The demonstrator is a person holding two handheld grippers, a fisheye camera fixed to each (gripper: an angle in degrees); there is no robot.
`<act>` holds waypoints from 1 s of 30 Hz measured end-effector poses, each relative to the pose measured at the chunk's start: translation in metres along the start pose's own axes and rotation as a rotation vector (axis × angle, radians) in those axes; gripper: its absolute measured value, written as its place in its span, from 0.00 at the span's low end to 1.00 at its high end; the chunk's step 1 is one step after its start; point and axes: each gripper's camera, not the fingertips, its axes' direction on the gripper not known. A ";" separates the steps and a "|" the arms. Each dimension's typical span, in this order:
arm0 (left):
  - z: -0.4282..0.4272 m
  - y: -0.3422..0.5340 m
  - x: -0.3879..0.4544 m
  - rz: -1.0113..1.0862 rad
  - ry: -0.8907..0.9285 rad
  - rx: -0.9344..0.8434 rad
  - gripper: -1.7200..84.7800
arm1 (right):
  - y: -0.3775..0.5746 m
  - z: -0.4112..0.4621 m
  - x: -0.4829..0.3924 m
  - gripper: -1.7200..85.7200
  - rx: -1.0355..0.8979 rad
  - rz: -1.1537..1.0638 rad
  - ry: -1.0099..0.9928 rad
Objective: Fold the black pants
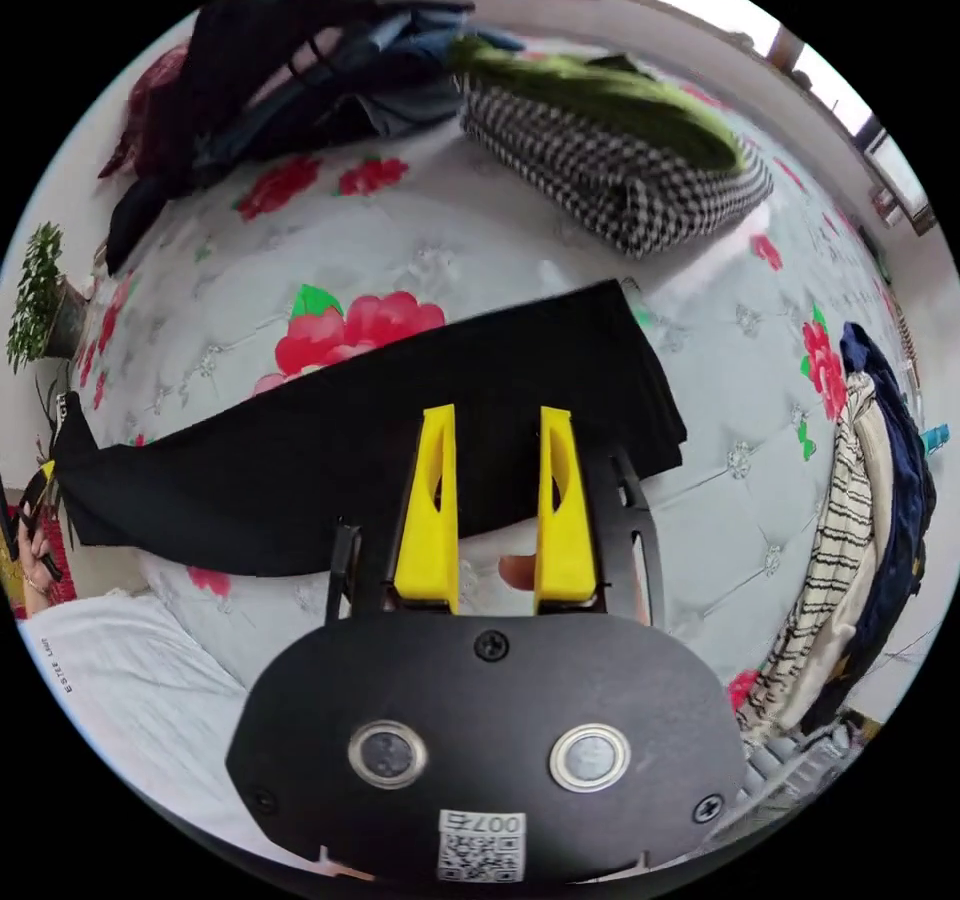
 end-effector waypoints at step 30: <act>0.108 -0.108 -0.046 0.012 -0.239 -0.203 0.07 | 0.041 0.045 0.042 0.02 0.127 0.048 0.114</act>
